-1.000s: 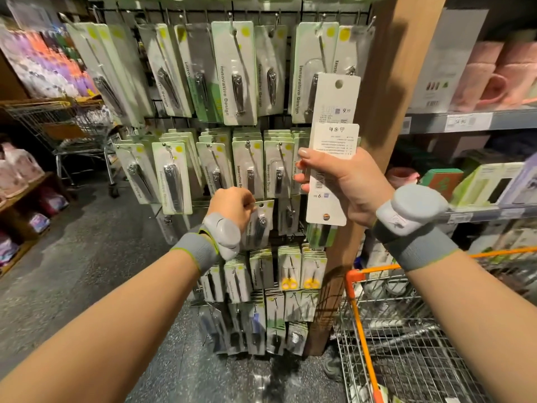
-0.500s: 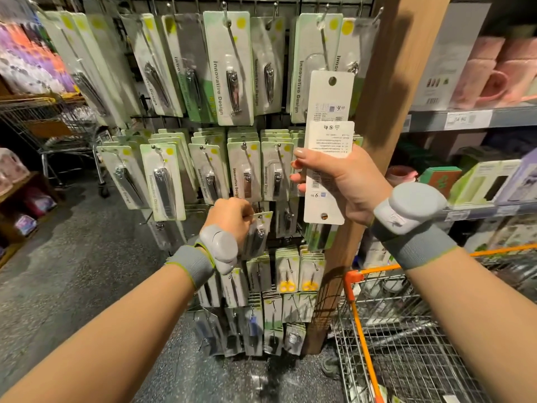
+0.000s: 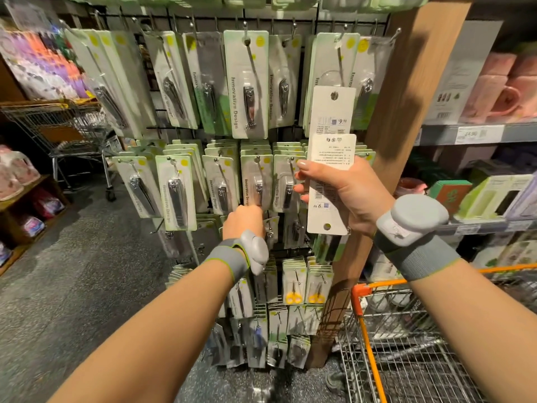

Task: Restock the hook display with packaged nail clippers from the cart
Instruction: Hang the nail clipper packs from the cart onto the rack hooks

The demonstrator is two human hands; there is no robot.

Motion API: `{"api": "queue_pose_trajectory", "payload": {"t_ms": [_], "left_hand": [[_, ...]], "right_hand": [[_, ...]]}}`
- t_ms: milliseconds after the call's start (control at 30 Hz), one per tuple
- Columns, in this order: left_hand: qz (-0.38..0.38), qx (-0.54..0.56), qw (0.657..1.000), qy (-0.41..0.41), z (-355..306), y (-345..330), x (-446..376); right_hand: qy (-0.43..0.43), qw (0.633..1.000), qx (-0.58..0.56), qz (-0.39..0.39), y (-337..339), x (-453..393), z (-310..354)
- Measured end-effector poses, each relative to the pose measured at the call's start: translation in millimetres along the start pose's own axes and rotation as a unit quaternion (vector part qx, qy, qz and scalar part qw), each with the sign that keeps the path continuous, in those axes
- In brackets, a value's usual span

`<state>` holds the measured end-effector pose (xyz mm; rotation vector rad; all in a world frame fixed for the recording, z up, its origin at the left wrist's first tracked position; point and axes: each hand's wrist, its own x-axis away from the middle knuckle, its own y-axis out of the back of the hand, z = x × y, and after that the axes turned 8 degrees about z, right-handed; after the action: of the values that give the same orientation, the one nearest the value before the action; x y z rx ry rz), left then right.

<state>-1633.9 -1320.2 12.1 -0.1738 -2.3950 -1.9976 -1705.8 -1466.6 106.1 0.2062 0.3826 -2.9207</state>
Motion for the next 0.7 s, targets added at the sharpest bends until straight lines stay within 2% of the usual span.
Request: {"api": "queue_pose_trajectory", "payload": {"t_ms": [233, 300, 433, 567, 633, 700], "left_hand": [[0.013, 0.036, 0.999, -0.015, 14, 19, 19], [-0.006, 0.063, 0.997, -0.036, 23, 38, 30], [-0.124, 0.108, 0.982, -0.093, 48, 82, 58], [-0.281, 0.14, 0.945, -0.09, 78, 115, 73], [-0.305, 0.13, 0.941, -0.069, 89, 123, 70], [-0.287, 0.111, 0.951, -0.044, 100, 132, 66]], "right_hand": [[0.002, 1.0, -0.016, 0.012, -9, 3, 5], [0.003, 1.0, -0.023, 0.016, -15, 3, 6], [0.01, 0.999, -0.023, 0.031, -36, -3, 7], [0.001, 0.998, -0.032, 0.058, -64, -10, 5], [-0.007, 0.997, -0.029, 0.068, -76, -12, 3], [-0.008, 0.998, -0.02, 0.067, -86, -16, 0]]}}
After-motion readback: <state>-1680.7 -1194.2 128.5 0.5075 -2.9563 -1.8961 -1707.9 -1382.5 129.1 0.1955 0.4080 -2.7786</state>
